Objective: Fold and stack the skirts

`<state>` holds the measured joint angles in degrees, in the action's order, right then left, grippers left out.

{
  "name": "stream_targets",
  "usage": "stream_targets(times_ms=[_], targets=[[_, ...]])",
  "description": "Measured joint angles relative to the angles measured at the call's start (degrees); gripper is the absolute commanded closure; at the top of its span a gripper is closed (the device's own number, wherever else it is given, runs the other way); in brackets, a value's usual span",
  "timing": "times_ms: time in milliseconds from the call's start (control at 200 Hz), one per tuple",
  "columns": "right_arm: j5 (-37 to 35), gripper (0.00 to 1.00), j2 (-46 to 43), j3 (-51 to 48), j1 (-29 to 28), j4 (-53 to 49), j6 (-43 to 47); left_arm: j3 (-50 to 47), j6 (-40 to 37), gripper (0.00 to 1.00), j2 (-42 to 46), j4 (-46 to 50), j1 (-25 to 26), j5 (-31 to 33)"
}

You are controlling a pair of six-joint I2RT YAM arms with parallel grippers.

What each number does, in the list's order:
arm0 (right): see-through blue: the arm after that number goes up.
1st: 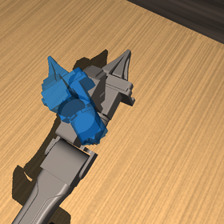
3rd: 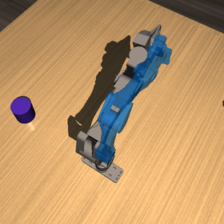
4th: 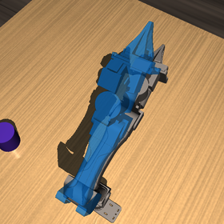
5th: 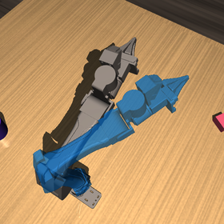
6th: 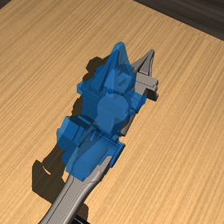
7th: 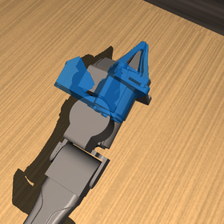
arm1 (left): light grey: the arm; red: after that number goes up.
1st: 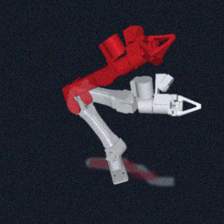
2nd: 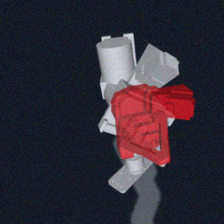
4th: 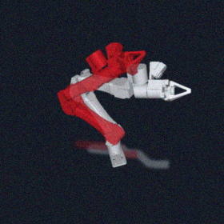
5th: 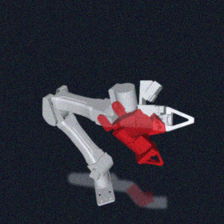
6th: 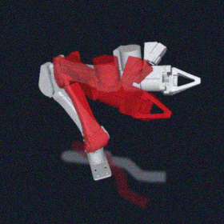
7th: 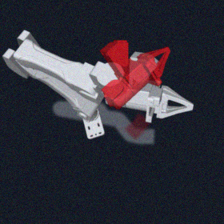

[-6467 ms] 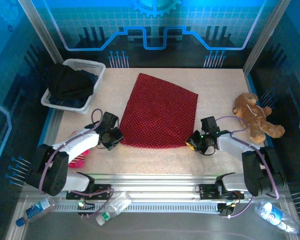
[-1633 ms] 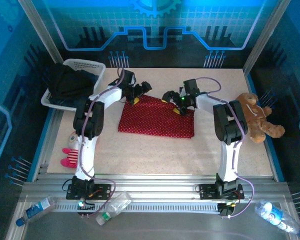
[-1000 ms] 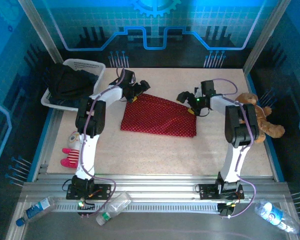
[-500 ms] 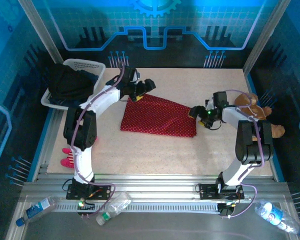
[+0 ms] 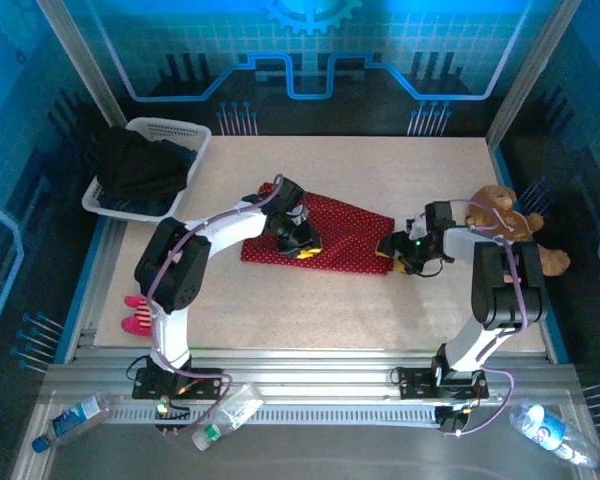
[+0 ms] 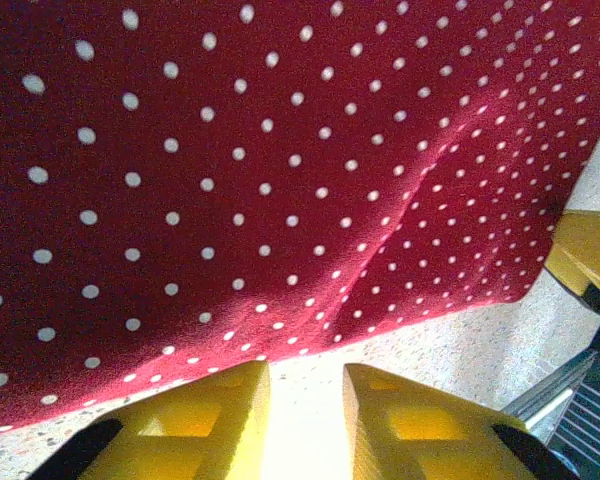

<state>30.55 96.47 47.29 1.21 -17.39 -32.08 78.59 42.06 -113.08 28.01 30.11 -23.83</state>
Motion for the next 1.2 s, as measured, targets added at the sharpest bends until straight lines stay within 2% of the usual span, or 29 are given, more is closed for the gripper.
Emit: stream_targets(times_ms=[170,300,580,660,770,845,1020,1105,1200], targets=[[3.21,0.51,1.16,-0.72,1.46,1.88,-0.92,1.44,-1.14,0.73,-5.73,2.47,1.14,-1.55],[5.11,0.68,2.16,-1.53,2.16,4.22,-2.34,3.39,-2.16,0.76,-6.82,3.96,2.03,-1.73],[8.63,1.00,3.43,-3.58,1.75,10.03,-3.89,3.54,-2.12,0.75,-7.10,4.22,2.05,-2.40],[8.07,1.00,2.16,-4.00,2.03,9.90,-4.00,3.43,-1.95,0.74,-6.40,4.15,1.86,-3.17],[5.68,1.00,-0.59,-3.63,2.23,7.69,-2.75,2.75,-1.64,0.65,-3.32,3.61,0.96,-4.52],[3.63,1.00,-2.19,-2.40,2.23,4.76,-1.20,2.14,-2.01,0.64,0.37,3.65,-0.52,-3.80],[-2.19,1.00,-3.32,3.48,2.23,-2.78,3.69,-0.44,-3.69,0.64,6.95,3.48,-8.87,1.01],[-5.22,1.00,-3.32,7.30,1.97,-6.62,6.12,-2.10,-4.92,0.66,6.01,3.63,-13.70,4.50],[-9.09,1.00,-3.32,12.41,0.50,-11.54,8.74,-2.27,-6.10,0.68,2.25,3.93,-16.06,7.50]])
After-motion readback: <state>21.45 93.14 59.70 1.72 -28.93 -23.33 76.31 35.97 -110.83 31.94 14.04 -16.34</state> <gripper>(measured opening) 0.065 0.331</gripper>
